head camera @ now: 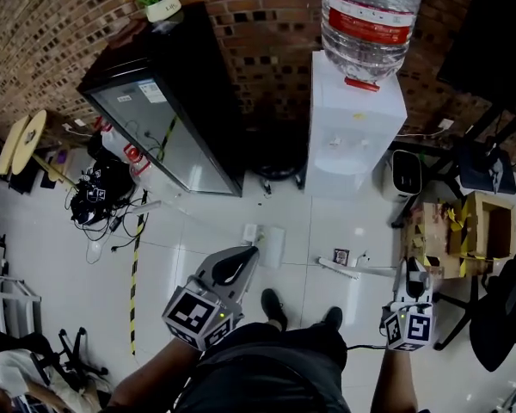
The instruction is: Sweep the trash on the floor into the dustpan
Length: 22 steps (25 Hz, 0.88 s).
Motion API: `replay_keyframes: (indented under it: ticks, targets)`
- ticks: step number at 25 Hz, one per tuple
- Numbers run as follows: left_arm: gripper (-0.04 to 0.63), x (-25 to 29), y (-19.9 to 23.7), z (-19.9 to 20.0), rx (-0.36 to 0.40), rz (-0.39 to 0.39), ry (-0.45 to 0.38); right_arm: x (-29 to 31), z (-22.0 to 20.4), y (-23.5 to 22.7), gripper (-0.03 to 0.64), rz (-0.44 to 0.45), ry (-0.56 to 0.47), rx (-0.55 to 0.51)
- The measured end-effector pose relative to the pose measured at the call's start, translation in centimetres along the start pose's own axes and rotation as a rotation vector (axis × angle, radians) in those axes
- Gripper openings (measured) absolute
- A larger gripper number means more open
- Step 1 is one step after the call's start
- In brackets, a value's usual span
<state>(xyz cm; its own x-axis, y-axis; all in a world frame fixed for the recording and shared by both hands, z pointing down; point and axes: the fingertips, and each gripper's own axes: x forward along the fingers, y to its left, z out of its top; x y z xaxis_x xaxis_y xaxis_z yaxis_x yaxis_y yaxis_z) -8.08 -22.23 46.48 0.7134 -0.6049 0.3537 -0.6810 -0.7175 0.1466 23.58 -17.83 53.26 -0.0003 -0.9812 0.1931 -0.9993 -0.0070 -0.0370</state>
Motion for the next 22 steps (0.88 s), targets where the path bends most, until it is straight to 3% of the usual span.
replay_keyframes:
  ticks: [10, 22]
  targets:
    - [0.005, -0.8, 2.7, -1.3, 0.018, -0.026, 0.038, 1.1, -3.1, -2.2, 0.071, -0.166, 0.026, -0.031]
    - [0.005, -2.0, 5.8, -2.6, -0.016, 0.017, 0.050, 5.5, -3.3, -4.2, 0.071, -0.236, 0.025, -0.061]
